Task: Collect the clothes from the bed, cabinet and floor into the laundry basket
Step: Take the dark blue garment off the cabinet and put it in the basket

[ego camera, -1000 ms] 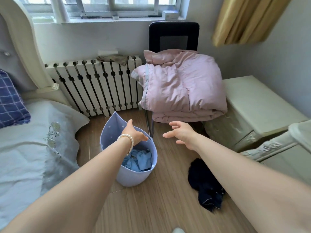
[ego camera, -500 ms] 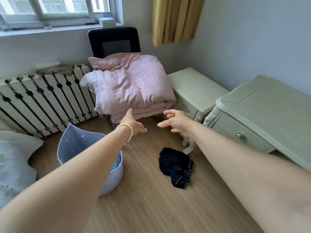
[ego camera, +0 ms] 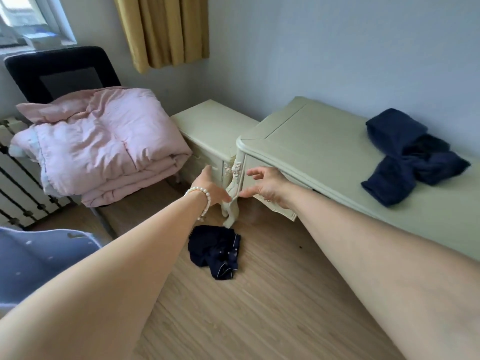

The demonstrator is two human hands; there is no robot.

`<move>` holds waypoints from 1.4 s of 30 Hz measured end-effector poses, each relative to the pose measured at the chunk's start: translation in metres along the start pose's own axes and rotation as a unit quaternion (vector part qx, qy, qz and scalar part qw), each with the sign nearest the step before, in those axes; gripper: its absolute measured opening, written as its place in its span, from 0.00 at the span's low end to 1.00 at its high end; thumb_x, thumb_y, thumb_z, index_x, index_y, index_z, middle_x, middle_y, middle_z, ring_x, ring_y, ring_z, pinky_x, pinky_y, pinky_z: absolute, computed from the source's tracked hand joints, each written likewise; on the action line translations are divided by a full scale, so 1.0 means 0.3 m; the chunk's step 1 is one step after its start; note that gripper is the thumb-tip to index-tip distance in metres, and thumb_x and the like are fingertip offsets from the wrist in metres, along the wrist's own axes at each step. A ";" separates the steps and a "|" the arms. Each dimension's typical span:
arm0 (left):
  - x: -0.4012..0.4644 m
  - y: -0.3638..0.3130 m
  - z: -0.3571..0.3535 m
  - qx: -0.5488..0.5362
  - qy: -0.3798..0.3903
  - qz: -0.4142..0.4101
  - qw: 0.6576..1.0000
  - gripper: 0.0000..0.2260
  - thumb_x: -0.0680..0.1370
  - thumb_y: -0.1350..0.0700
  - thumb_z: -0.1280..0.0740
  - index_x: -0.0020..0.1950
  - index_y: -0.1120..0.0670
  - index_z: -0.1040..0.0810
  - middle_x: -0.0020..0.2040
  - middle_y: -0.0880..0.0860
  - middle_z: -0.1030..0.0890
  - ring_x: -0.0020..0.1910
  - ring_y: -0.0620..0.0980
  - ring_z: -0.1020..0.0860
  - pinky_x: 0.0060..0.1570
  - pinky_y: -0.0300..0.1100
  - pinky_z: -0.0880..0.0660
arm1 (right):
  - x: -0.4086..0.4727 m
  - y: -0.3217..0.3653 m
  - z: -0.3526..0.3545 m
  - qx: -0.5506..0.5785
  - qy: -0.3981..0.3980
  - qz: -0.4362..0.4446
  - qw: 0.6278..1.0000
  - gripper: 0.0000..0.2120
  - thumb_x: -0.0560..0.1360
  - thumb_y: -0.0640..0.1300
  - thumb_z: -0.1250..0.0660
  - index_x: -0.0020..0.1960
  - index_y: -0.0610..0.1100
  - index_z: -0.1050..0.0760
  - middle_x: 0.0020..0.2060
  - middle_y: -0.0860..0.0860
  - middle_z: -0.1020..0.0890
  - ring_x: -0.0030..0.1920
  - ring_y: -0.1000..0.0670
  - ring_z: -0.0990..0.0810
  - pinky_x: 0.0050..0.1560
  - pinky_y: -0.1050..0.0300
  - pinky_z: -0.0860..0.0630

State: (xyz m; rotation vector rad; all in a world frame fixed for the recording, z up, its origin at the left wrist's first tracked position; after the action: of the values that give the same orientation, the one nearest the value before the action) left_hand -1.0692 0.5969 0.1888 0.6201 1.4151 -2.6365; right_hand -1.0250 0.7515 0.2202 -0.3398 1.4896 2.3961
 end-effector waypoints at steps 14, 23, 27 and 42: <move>0.001 -0.647 -0.695 0.035 0.094 -0.092 0.991 0.49 0.65 0.61 0.21 0.78 0.49 0.46 0.75 0.57 0.36 0.72 0.57 0.32 0.69 0.52 0.31 | -0.100 -0.295 0.858 0.023 -0.138 -0.038 0.989 0.35 0.66 0.38 0.22 0.70 0.45 0.29 0.70 0.45 0.29 0.68 0.46 0.27 0.56 0.58 0.30; 0.126 -1.098 -1.014 0.108 0.147 -0.185 0.966 0.47 0.68 0.59 0.22 0.78 0.50 0.48 0.75 0.56 0.36 0.72 0.59 0.33 0.65 0.56 0.29 | -0.041 -0.390 1.317 0.059 -0.229 -0.069 0.969 0.36 0.68 0.36 0.23 0.73 0.43 0.32 0.69 0.45 0.28 0.56 0.51 0.29 0.53 0.58 0.32; 0.157 -1.225 -1.145 0.138 0.169 -0.200 0.955 0.47 0.68 0.59 0.23 0.78 0.49 0.49 0.74 0.55 0.34 0.69 0.60 0.30 0.60 0.59 0.25 | -0.004 -0.466 1.483 0.055 -0.265 -0.086 0.959 0.38 0.67 0.37 0.22 0.74 0.43 0.33 0.71 0.46 0.29 0.66 0.47 0.28 0.53 0.58 0.32; 0.386 -1.529 -1.794 0.167 0.201 -0.126 0.957 0.50 0.68 0.57 0.24 0.78 0.45 0.55 0.76 0.55 0.40 0.68 0.63 0.31 0.50 0.61 0.21 | 0.274 -0.899 2.157 -0.005 -0.273 -0.150 0.950 0.41 0.66 0.41 0.21 0.74 0.46 0.34 0.71 0.48 0.30 0.71 0.47 0.32 0.61 0.57 0.32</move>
State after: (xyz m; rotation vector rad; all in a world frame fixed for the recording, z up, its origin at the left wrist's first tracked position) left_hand -1.1282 1.3093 0.2381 1.1395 1.1995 -3.1231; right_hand -1.0285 1.4568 0.2489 0.0934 1.0837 2.0272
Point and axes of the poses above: each hand's wrist, its own x-axis towards the middle knuckle, its own z-axis out of the back of the hand, y = z × x, the point moved 9 cm from there along x, towards the middle knuckle
